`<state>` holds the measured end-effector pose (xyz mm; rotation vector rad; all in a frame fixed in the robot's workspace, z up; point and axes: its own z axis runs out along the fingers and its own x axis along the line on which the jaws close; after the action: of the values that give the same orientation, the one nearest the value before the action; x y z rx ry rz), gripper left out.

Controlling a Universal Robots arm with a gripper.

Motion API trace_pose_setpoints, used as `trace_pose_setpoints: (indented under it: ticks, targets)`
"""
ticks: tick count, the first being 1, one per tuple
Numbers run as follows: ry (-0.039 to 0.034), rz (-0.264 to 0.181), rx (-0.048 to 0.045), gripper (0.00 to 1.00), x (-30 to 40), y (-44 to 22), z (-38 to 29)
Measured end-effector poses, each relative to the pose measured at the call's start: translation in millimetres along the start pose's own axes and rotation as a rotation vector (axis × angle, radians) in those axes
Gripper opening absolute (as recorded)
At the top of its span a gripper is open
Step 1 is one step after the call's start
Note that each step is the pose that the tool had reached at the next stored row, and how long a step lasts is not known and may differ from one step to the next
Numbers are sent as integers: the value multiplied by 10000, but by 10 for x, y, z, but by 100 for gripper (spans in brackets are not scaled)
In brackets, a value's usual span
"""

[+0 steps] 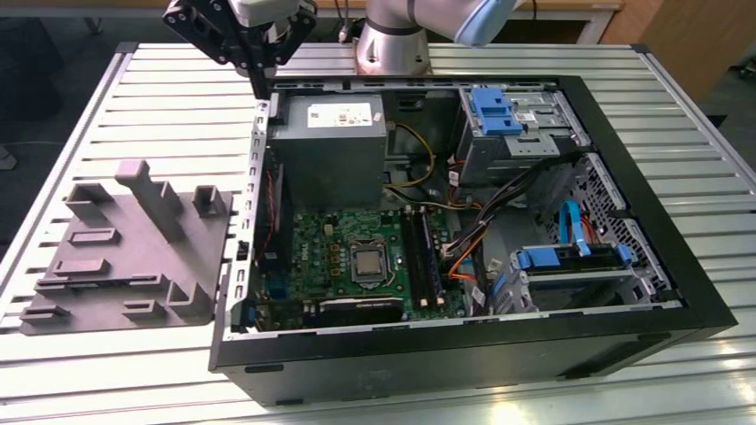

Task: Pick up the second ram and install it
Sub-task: 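Reach for the second ram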

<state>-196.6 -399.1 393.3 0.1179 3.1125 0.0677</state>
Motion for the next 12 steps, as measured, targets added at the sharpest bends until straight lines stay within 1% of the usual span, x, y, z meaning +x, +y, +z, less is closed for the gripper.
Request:
trace_pose_setpoints:
  ticks: [12]
  targets:
    - [0,0,0,11,31,-2,-1]
